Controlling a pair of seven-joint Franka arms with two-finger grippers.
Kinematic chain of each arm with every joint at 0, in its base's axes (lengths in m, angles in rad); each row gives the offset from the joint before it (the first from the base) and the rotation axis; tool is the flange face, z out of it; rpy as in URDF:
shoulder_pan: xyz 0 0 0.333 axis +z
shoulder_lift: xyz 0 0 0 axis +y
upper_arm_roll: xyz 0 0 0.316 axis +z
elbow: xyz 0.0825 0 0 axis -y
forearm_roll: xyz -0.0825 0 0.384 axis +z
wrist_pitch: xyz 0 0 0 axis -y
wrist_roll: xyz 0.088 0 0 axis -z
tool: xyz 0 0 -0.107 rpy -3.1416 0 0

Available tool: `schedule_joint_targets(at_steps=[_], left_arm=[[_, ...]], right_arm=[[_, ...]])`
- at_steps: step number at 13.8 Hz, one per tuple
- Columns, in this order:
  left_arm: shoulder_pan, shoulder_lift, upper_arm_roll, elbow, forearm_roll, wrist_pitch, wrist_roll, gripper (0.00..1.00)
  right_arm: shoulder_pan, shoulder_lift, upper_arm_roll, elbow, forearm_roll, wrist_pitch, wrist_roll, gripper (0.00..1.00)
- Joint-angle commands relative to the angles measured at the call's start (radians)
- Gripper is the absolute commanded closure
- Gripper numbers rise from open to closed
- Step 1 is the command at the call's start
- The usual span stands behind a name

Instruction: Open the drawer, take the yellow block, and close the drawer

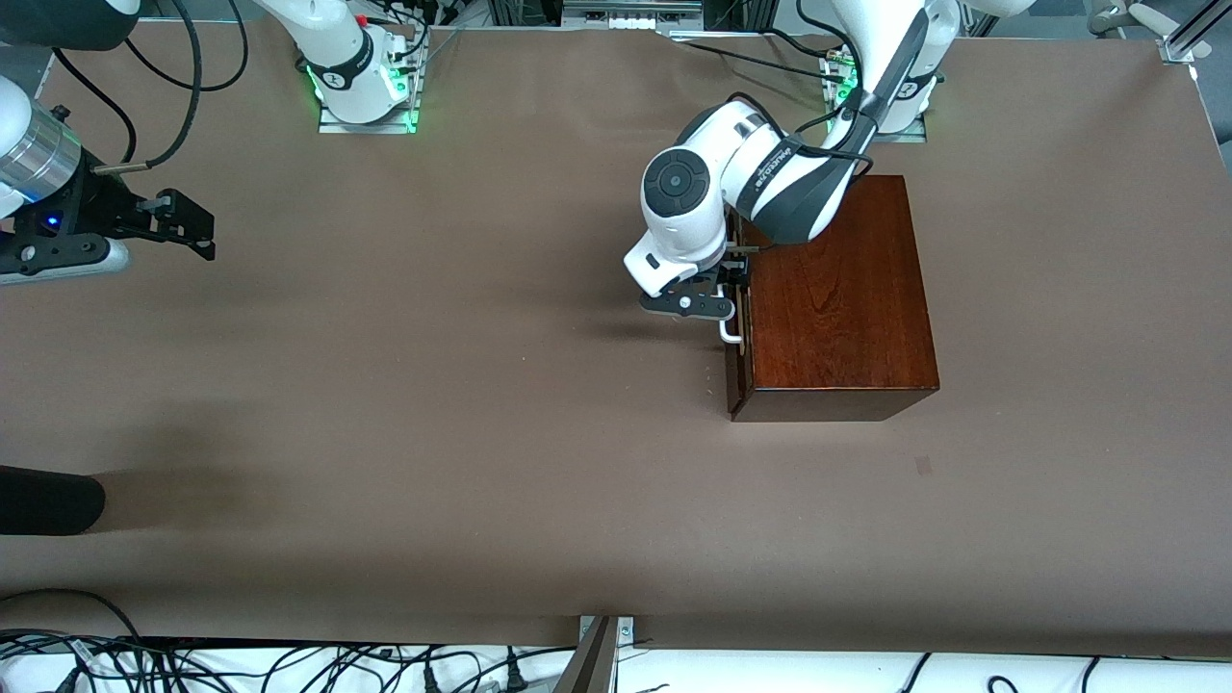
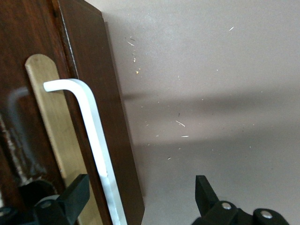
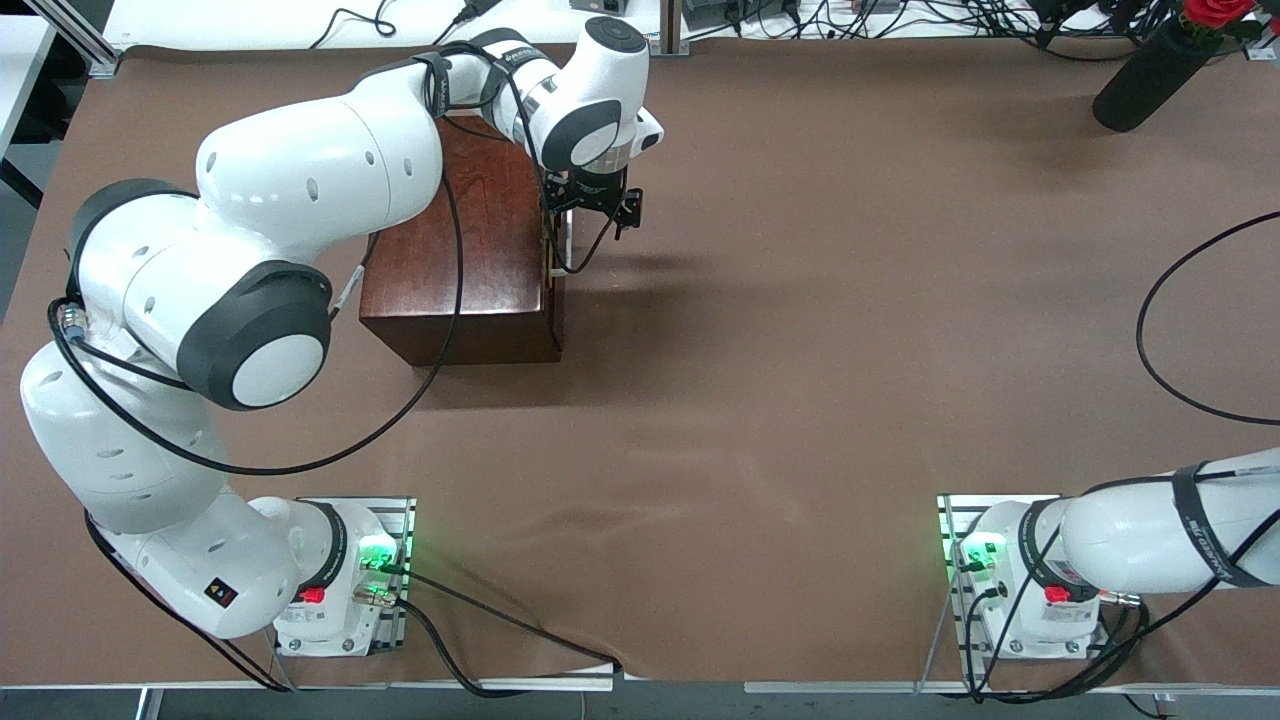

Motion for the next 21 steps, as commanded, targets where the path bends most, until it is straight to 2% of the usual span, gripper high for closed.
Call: schedule_joint_targets(at_steps=[1,6,11,14,21], left_arm=[[-0.012,0.017,0.008,-0.018,0.026,0.046,-0.027,0.0],[-0.013,0.032,0.008,-0.044,0.026,0.105,-0.044,0.0],[-0.035,0.052,0.004,-0.027,0.008,0.154,-0.134,0.0],[-0.053,0.074,-0.005,-0.019,-0.016,0.232,-0.195,0.0],[-0.11,0.167,-0.007,0.122,-0.016,0.238,-0.275,0.0]], right_arm=[[-0.009,0.005,0.007,0.019,0.003,-0.021,0.008,0.0],[-0.009,0.005,0.007,0.019,0.003,-0.021,0.008,0.0],[-0.009,0.005,0.007,0.019,0.003,-0.021,0.008,0.0],[-0.009,0.006,0.007,0.019,0.003,-0.021,0.008,0.0],[-0.009,0.006,0.007,0.019,0.003,-0.021,0.007,0.0]])
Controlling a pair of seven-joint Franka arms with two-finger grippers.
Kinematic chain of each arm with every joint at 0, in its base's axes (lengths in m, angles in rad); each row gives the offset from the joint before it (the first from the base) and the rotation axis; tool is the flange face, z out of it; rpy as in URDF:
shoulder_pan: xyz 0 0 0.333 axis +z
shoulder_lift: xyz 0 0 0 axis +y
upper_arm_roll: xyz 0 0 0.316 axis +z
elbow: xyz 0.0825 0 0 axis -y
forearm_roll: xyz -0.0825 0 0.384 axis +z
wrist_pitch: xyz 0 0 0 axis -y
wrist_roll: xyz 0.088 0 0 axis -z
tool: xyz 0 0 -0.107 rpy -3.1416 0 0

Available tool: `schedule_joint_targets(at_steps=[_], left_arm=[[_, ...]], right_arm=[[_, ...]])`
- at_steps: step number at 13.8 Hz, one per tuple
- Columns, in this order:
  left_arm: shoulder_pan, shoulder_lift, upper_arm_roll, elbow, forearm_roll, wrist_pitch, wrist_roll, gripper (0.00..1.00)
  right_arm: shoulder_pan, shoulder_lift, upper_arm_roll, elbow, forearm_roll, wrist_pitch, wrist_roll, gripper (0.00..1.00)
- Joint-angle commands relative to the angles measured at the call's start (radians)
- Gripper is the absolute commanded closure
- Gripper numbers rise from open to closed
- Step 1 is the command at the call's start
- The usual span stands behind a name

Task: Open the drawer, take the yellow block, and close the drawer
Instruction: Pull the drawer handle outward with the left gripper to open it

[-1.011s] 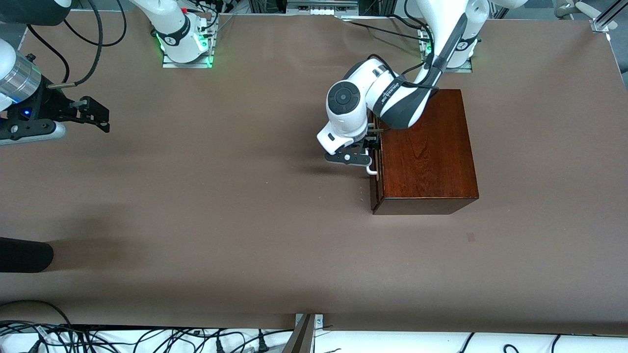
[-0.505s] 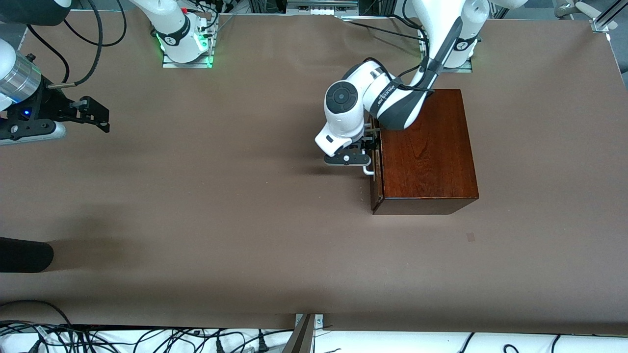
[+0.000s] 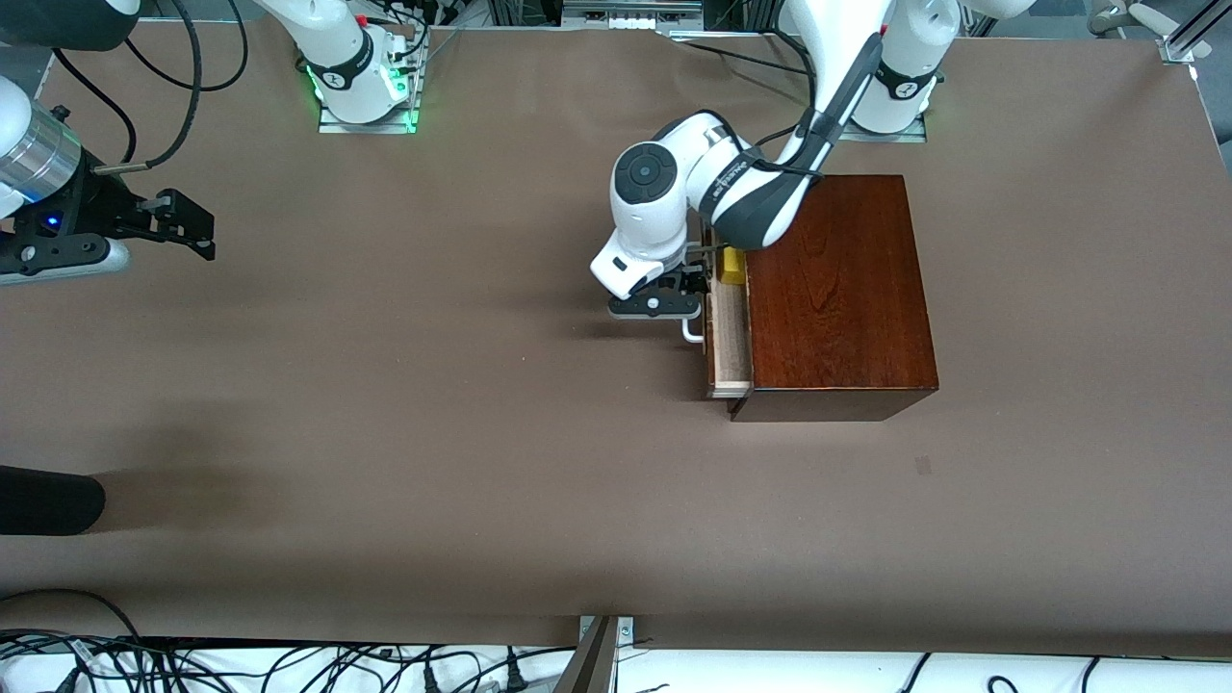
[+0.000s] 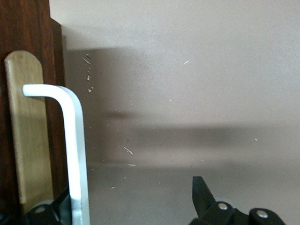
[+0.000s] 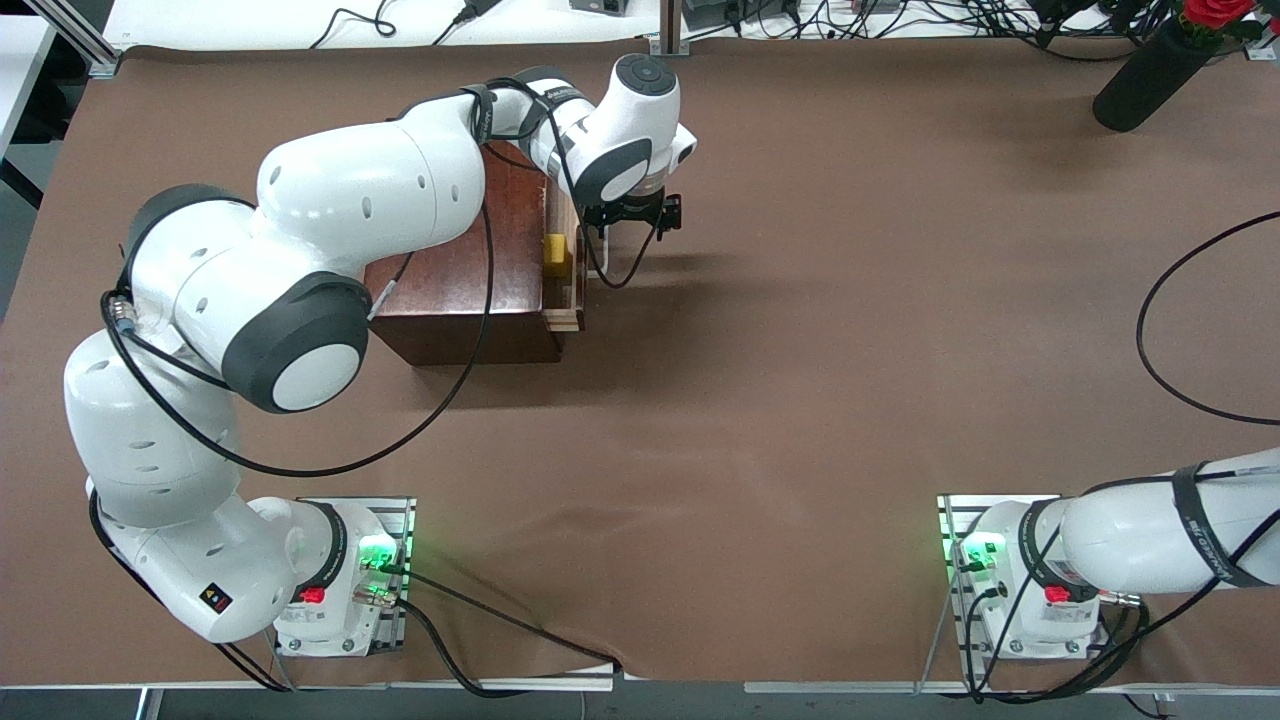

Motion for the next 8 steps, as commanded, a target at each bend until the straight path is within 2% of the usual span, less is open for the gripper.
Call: schedule_joint_targets(at_steps=[1,4,8], left_arm=[[-0.045,0.092,-0.013,0.104,-0.022,0.042,-0.075,0.0],[-0.057,0.115,-0.013,0.148,-0.023,0.042,-0.101,0.0],[-0.057,0.108,-0.013,0.154,-0.022,0.042,-0.101,0.0]], right_arm=[[-0.009,0.006,0.008,0.019,0.003,-0.021,0.007,0.0],[-0.009,0.006,0.008,0.019,0.003,-0.021,0.008,0.0],[-0.009,0.006,0.006,0.019,0.003,-0.021,0.007,0.0]])
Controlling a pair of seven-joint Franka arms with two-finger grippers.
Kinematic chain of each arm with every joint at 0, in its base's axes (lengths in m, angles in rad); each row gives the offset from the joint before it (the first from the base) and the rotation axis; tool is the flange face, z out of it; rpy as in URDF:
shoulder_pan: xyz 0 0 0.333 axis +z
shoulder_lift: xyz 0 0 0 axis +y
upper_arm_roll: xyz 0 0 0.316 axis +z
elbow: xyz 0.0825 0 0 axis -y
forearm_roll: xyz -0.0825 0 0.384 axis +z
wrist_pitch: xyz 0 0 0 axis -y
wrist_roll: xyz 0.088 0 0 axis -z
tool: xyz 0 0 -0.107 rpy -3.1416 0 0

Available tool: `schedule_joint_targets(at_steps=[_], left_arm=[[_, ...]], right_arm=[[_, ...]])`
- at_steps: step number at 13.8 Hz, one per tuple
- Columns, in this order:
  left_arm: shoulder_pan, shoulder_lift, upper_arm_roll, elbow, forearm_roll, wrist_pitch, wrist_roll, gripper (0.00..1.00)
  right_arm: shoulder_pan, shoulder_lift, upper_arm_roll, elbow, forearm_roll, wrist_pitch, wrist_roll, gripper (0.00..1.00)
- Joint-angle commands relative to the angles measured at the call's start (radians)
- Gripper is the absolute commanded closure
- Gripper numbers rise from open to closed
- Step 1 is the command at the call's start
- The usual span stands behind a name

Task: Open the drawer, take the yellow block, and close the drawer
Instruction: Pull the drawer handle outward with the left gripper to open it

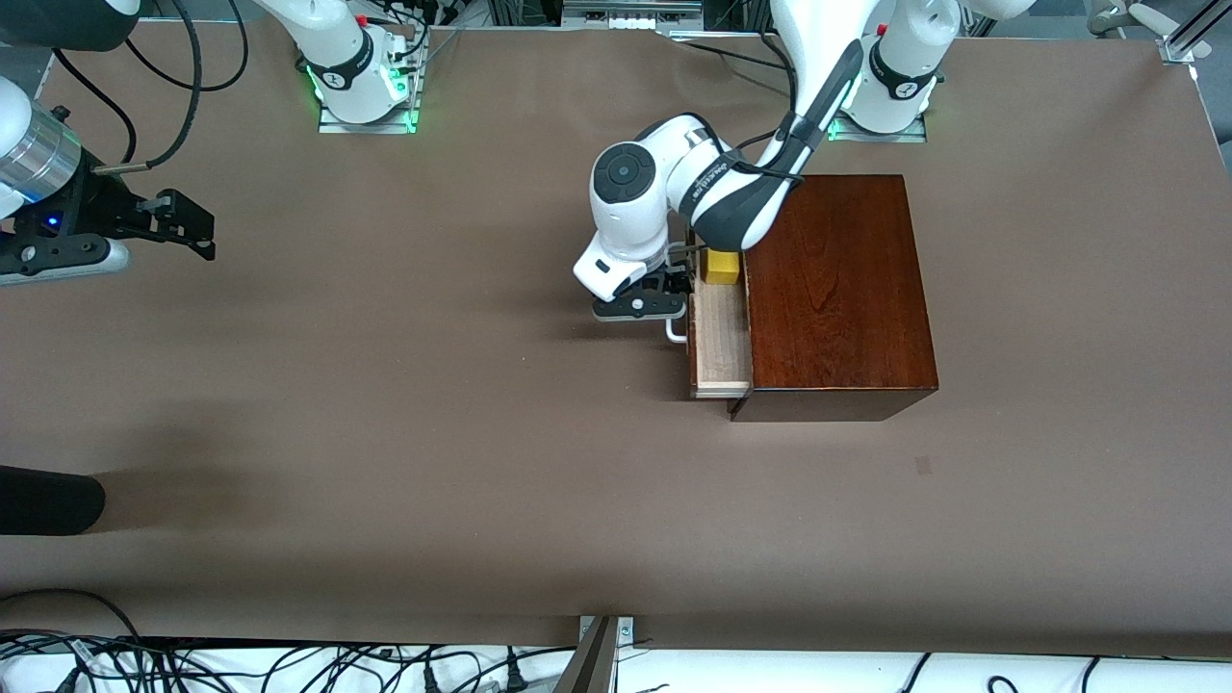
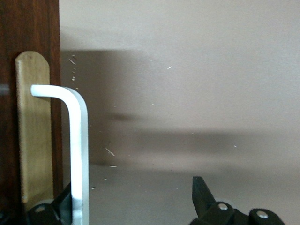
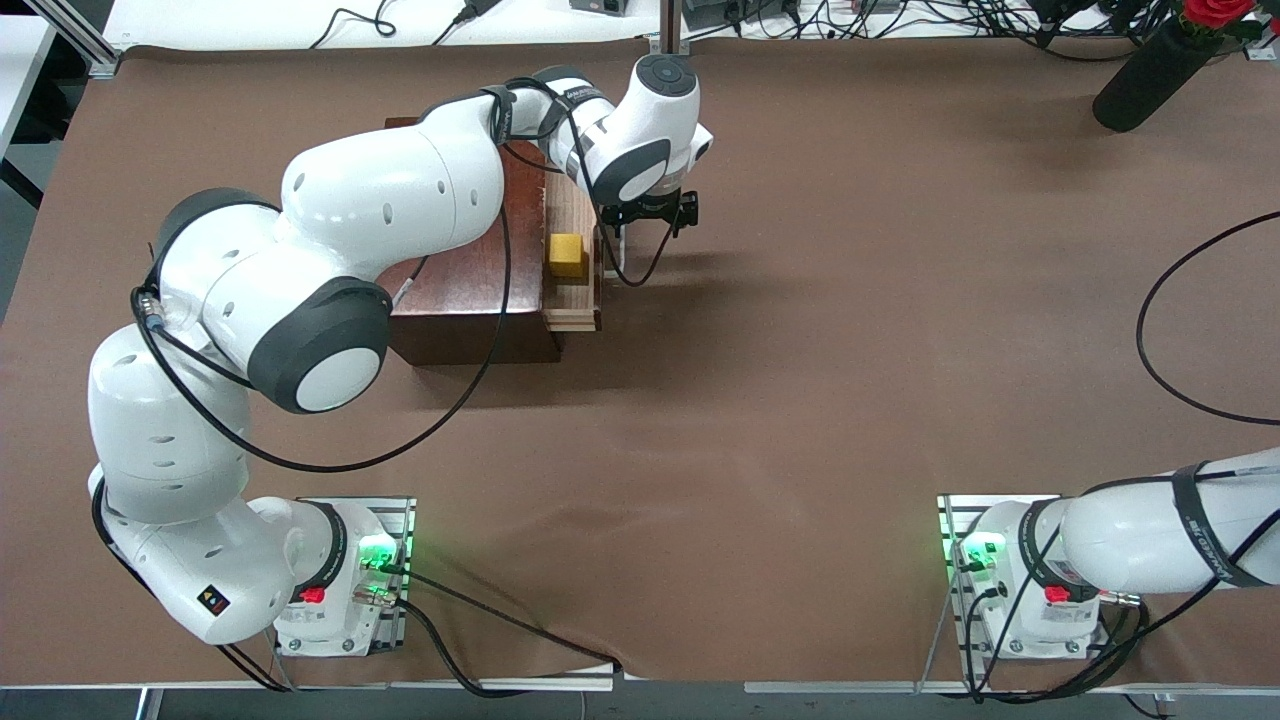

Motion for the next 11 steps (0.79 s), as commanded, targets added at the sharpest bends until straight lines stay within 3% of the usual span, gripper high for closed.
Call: schedule_joint_targets(at_steps=[1,5,11], left_arm=[[-0.026,0.056,-0.016,0.085,-0.022,0.045,-0.038,0.0],[-0.022,0.022,-0.016,0.095,-0.022,-0.013,-0.032,0.0],[-0.016,-0.109,-0.016,0.107,-0.019,-0.243,-0.021,0.0]], right_arm=[[-0.009,0.006,0.006,0.019,0.003,-0.02,0.007,0.0],[-0.009,0.006,0.006,0.019,0.003,-0.02,0.007,0.0],[-0.009,0.006,0.006,0.019,0.003,-0.019,0.007,0.0]])
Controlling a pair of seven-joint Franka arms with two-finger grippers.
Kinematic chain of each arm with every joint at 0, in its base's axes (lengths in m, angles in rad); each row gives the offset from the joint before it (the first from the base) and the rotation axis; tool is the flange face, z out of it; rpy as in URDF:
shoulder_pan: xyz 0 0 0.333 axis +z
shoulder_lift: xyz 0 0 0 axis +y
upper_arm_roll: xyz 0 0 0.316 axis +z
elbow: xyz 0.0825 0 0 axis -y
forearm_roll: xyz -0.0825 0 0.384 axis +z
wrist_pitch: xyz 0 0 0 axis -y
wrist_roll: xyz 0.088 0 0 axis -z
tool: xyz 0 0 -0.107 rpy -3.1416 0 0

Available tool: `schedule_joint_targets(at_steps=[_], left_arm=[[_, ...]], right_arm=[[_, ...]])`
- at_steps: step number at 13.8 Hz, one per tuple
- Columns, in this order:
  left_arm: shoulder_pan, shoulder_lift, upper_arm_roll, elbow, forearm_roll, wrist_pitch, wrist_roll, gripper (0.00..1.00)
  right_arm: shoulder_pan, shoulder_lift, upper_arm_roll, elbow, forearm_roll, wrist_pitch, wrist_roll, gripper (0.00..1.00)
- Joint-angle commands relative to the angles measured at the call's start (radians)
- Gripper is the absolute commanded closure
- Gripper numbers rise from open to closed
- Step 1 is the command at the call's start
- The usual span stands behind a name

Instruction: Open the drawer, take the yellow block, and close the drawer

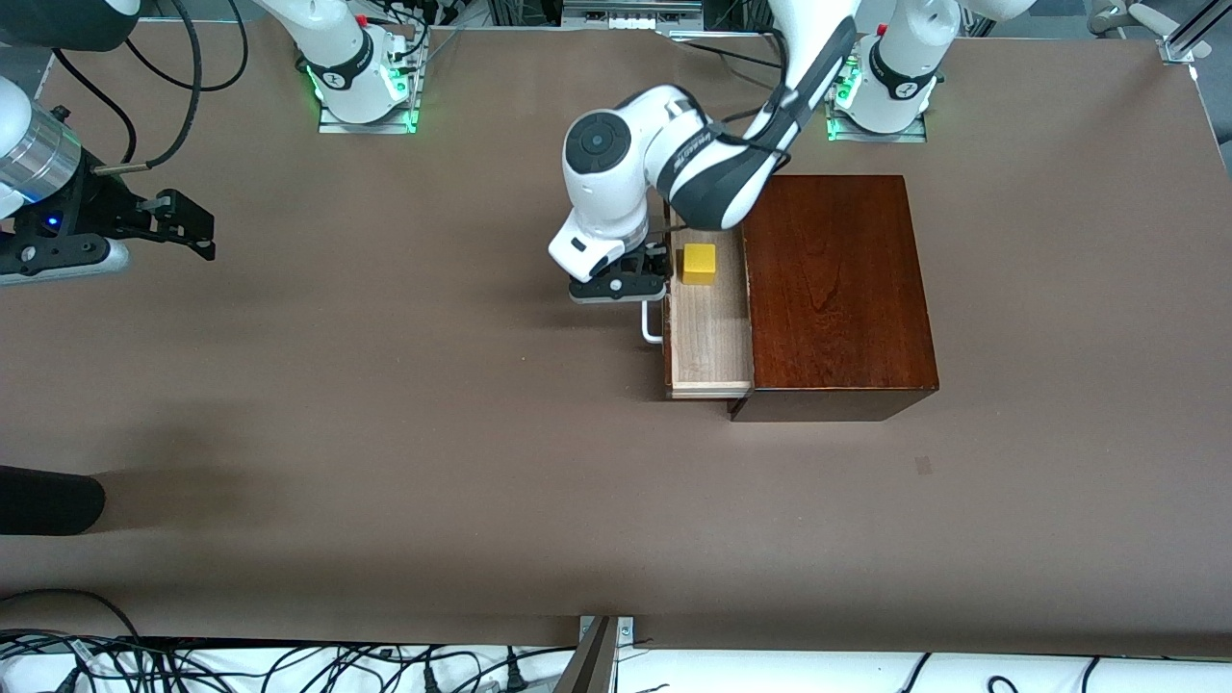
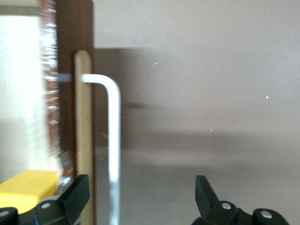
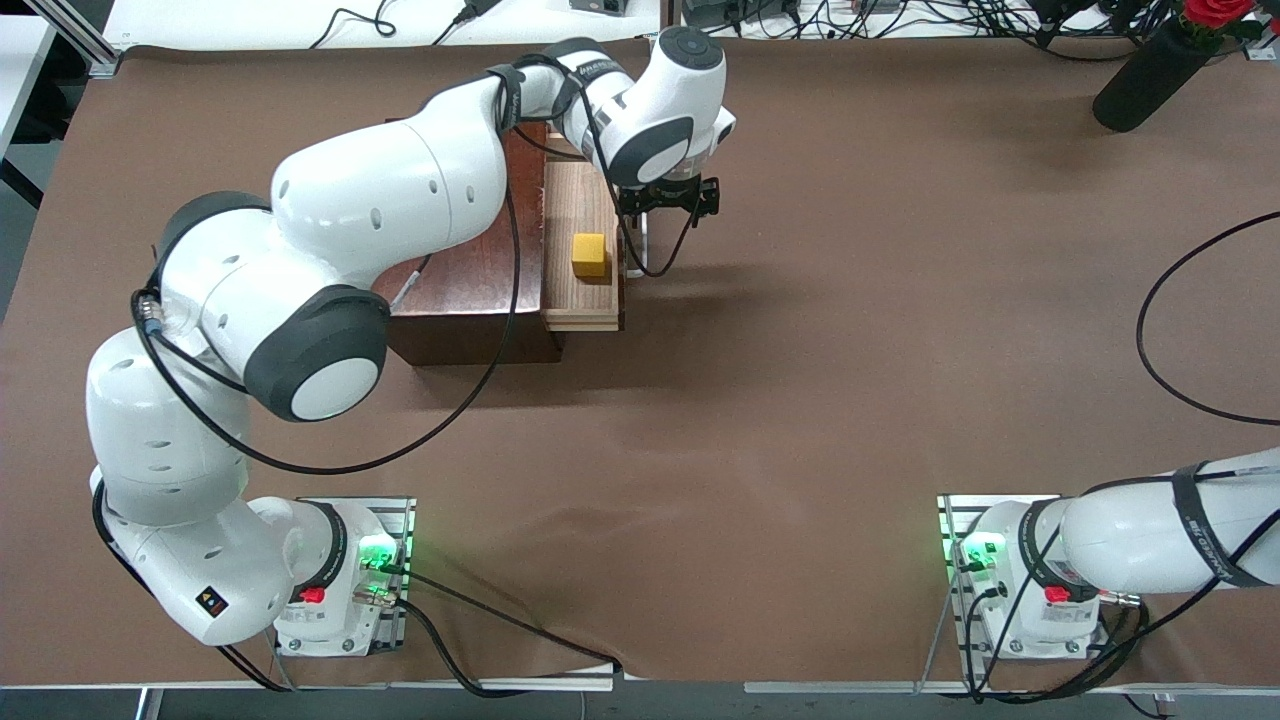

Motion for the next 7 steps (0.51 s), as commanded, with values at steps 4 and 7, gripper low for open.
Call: schedule_joint_targets(at_steps=[4,7], left_arm=[[0.047,-0.152,0.014,0.124,-0.012,-0.354,0.012,0.0],[0.177,-0.234,0.011,0.135,-0.017,-0.476,0.216,0.0]], right_arm=[[-0.009,0.006,0.006,0.022,0.001,-0.017,-0.004,0.0],[-0.003,0.004,0.015,0.024,0.003,-0.019,0.013,0.0]])
